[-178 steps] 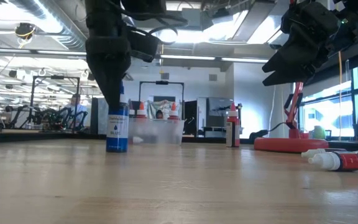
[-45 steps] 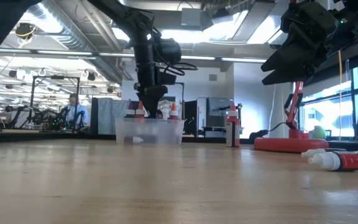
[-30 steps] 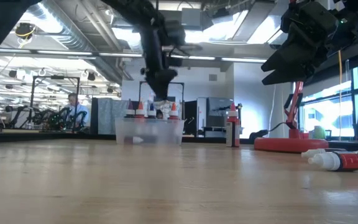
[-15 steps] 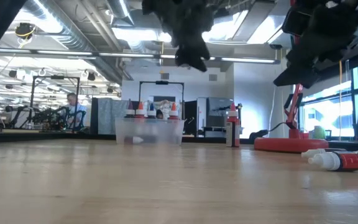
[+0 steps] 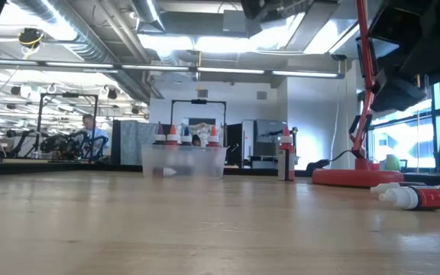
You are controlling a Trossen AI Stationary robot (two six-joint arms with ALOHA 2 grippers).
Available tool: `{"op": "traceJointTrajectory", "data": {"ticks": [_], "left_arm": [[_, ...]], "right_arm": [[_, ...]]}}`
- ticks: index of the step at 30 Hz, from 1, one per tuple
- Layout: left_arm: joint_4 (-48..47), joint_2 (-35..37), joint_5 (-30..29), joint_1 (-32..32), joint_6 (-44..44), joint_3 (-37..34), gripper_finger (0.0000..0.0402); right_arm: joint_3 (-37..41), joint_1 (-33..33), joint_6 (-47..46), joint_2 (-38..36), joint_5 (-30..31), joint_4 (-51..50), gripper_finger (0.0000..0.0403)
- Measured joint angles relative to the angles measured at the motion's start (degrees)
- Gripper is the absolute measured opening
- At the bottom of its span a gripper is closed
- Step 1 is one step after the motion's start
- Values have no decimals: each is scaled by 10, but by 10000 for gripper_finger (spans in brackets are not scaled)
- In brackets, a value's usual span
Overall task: Pick & Place food coloring
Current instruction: Put the small pink food coloring bottle into the transparent bin
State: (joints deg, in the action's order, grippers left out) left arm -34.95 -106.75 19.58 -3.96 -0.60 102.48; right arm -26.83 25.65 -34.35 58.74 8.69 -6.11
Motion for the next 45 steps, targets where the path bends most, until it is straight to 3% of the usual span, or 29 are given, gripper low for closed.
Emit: {"op": "traceJointTrajectory", "data": {"ticks": [5,11,15,19,24,30,37,45], "left_arm": [[32,1,-87,-32,-20,0,221],[180,-4,-106,-76,-10,1,221],[121,-17,-114,-79,-42,-2,221],[106,-5,-180,-89,-42,-4,221],[245,34,-163,-87,-72,-140,221],[484,157,-148,-79,-120,-347,221],[519,280,-235,-83,-123,-499,221],[468,429,-263,-89,-134,-614,221]], "right_arm": [[0,17,-10,12,47,-26,289],[-1,22,-7,78,48,-28,289],[-19,23,2,142,24,-47,289],[-54,24,21,198,23,-68,284],[-97,23,34,254,28,-106,261],[-112,23,11,290,21,-129,219],[-115,21,-7,301,31,-130,153],[-126,2,-32,303,38,-130,67]]}}
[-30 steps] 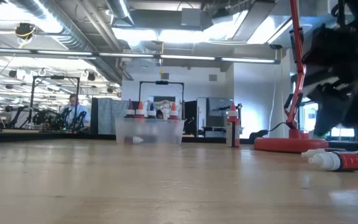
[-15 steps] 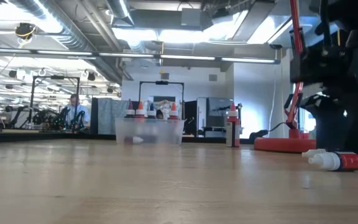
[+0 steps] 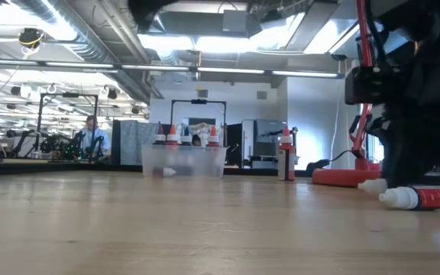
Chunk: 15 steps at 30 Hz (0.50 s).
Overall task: Pick & Place food coloring
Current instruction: Put the small pink food coloring bottle into the transparent bin
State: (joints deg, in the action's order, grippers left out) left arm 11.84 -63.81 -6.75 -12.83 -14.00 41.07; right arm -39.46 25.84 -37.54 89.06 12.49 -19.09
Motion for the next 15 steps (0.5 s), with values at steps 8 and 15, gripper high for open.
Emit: {"op": "traceJointTrajectory", "data": {"ticks": [8,15], "left_arm": [[-5,112,-11,0,-34,-78,221],[-49,139,-4,0,-33,-82,221]], "right_arm": [[-83,-56,36,0,5,0,67],[-216,-142,159,26,23,8,71]]}}
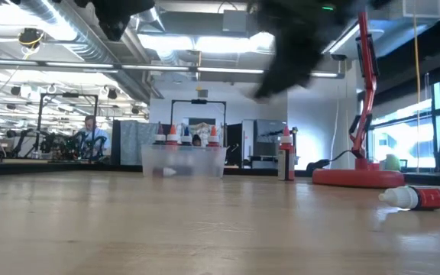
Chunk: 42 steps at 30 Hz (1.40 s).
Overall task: Pick & Place food coloring
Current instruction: Put the small pink food coloring bottle into the transparent bin
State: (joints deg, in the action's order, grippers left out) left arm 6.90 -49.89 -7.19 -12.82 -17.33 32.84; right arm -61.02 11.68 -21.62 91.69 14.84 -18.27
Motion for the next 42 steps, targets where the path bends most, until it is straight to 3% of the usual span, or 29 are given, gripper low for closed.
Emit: {"op": "traceJointTrajectory", "data": {"ticks": [6,12,18,33,42], "left_arm": [[-38,39,49,0,0,0,221],[-64,71,89,0,1,0,221],[-92,83,88,0,1,0,221],[-145,82,81,1,1,0,221],[-145,82,81,1,1,0,221]], "right_arm": [[-108,-53,72,91,-10,2,73],[-202,-82,86,198,-37,-1,74],[-266,-106,67,278,-71,-8,75],[-287,-108,68,346,-76,-7,78],[-287,-107,69,347,-104,-9,119]]}}
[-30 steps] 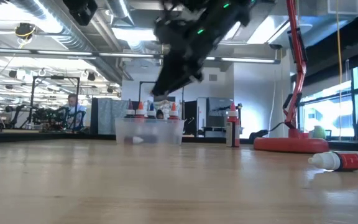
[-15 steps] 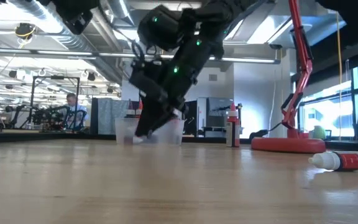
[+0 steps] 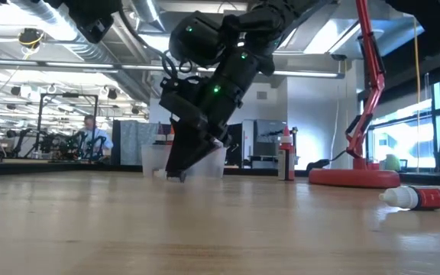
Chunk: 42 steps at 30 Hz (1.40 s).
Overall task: Pick & Place food coloring
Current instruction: Put the small pink food coloring bottle into the transparent bin
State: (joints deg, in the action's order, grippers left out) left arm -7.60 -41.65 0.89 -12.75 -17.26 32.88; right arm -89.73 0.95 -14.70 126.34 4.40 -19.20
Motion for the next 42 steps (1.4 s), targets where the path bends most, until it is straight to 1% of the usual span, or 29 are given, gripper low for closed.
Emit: {"op": "traceJointTrajectory", "data": {"ticks": [6,11,14,16,18,20,24,28,32,35,39,42], "left_arm": [[0,0,-5,0,0,0,221],[1,0,-51,0,-10,0,224],[1,-2,-65,6,1,0,234],[0,-6,-73,12,31,0,238],[2,-18,-69,19,75,1,241],[0,-34,-55,30,102,1,241],[-3,-77,-54,60,107,1,239],[-11,-124,-51,84,124,1,241],[-11,-171,-23,105,135,1,240],[-2,-211,-23,120,142,1,240],[37,-268,-19,135,155,0,242],[82,-310,-1,145,155,1,240]], "right_arm": [[0,0,-1,-1,0,0,146],[0,6,-15,-34,2,-6,155],[0,24,-11,-59,47,-33,156],[0,41,-2,-73,88,-50,156],[0,57,11,-84,112,-46,156],[0,73,19,-86,121,-48,156],[9,97,5,-85,127,-55,156],[70,114,-38,-118,152,-36,156],[165,129,-62,-188,157,6,156],[242,141,-62,-249,156,68,156],[332,155,-60,-322,168,169,156],[386,160,-89,-357,176,189,156]]}}
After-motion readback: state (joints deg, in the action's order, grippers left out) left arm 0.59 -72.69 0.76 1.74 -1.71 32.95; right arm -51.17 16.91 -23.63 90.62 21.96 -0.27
